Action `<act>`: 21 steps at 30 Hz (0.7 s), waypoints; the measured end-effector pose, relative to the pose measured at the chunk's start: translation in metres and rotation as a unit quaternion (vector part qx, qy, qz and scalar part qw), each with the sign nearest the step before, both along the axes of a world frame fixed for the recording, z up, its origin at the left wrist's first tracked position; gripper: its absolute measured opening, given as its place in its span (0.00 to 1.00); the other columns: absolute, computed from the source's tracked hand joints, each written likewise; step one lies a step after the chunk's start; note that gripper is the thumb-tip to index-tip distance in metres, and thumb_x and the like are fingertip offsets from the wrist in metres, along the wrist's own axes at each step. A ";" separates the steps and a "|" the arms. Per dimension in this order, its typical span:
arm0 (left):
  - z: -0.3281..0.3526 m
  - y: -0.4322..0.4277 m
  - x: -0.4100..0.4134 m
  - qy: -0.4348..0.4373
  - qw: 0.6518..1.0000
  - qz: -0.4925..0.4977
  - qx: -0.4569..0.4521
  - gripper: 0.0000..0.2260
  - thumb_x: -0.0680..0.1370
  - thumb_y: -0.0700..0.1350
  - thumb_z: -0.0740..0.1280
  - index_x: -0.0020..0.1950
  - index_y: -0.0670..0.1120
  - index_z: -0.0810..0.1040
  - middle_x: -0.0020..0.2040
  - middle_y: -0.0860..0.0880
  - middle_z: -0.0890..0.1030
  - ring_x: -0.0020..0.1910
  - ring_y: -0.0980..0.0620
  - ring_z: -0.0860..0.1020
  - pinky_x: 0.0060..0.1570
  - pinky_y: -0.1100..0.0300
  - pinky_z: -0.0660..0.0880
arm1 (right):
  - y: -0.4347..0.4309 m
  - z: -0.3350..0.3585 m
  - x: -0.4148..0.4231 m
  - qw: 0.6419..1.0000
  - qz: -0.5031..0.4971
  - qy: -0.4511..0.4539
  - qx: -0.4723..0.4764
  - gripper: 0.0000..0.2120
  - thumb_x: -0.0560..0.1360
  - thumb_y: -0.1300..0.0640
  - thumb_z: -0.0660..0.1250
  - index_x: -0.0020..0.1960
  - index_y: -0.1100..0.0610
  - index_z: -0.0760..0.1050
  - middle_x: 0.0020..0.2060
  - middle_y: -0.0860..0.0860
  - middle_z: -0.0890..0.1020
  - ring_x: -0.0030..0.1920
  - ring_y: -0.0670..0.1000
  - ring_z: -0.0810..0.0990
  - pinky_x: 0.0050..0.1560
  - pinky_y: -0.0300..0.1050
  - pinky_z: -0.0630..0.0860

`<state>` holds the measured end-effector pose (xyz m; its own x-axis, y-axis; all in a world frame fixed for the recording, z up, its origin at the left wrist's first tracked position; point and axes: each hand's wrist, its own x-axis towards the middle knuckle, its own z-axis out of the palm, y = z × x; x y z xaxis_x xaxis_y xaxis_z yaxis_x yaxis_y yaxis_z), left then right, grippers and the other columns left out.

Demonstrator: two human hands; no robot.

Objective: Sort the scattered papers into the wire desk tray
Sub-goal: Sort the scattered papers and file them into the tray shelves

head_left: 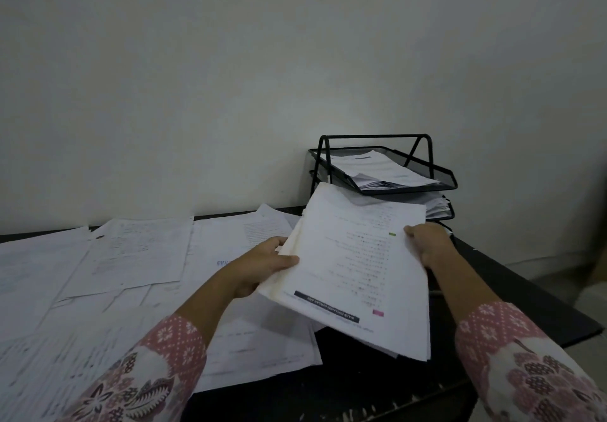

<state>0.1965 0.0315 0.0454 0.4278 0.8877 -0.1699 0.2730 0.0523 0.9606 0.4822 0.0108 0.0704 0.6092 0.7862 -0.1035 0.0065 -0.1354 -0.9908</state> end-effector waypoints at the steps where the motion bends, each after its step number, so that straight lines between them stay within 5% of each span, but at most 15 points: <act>1: 0.000 -0.001 0.001 0.000 1.000 -0.020 -0.009 0.20 0.78 0.43 0.66 0.69 0.47 0.66 0.60 0.46 0.75 0.55 0.47 0.78 0.49 0.55 0.78 | 0.002 0.000 0.007 1.000 -0.009 0.007 0.000 0.18 0.78 0.66 0.61 0.67 0.71 0.66 0.65 0.62 0.71 0.55 0.56 0.71 0.61 0.50 0.67; 4: 0.001 -0.002 0.008 0.003 0.996 -0.077 -0.033 0.19 0.77 0.39 0.65 0.67 0.47 0.65 0.56 0.48 0.77 0.46 0.52 0.80 0.35 0.62 0.79 | 0.001 0.002 0.021 1.000 -0.022 0.016 -0.003 0.17 0.78 0.66 0.61 0.65 0.72 0.67 0.64 0.64 0.72 0.58 0.57 0.72 0.63 0.51 0.67; 9: 0.002 0.002 0.031 0.003 0.999 -0.038 0.002 0.21 0.78 0.36 0.63 0.69 0.46 0.64 0.57 0.47 0.74 0.44 0.53 0.75 0.30 0.68 0.74 | -0.003 0.003 0.037 0.998 -0.002 0.053 0.019 0.15 0.76 0.63 0.66 0.61 0.68 0.73 0.57 0.61 0.77 0.49 0.57 0.75 0.56 0.52 0.73; 14: 0.008 0.004 0.064 -0.073 0.997 0.006 -0.033 0.18 0.79 0.33 0.61 0.67 0.43 0.65 0.62 0.42 0.72 0.46 0.47 0.78 0.24 0.70 0.70 | -0.012 0.004 0.046 0.996 0.059 0.030 -0.052 0.04 0.76 0.62 0.65 0.43 0.62 0.73 0.52 0.62 0.77 0.41 0.57 0.76 0.42 0.50 0.74; 18: 0.014 0.004 0.092 -0.129 0.988 0.044 -0.072 0.16 0.78 0.30 0.58 0.64 0.42 0.65 0.62 0.40 0.71 0.44 0.43 0.80 0.20 0.70 0.67 | -0.023 0.005 0.057 0.994 0.086 0.023 -0.071 0.04 0.77 0.63 0.64 0.48 0.64 0.71 0.40 0.58 0.76 0.36 0.56 0.74 0.35 0.49 0.74; 21: 0.018 0.006 0.112 -0.151 0.983 0.073 -0.074 0.14 0.77 0.28 0.58 0.58 0.43 0.67 0.54 0.42 0.73 0.47 0.44 0.77 0.20 0.71 0.69 | -0.030 0.006 0.063 0.994 0.071 0.065 -0.054 0.03 0.76 0.63 0.64 0.46 0.63 0.71 0.32 0.58 0.78 0.30 0.55 0.77 0.19 0.38 0.73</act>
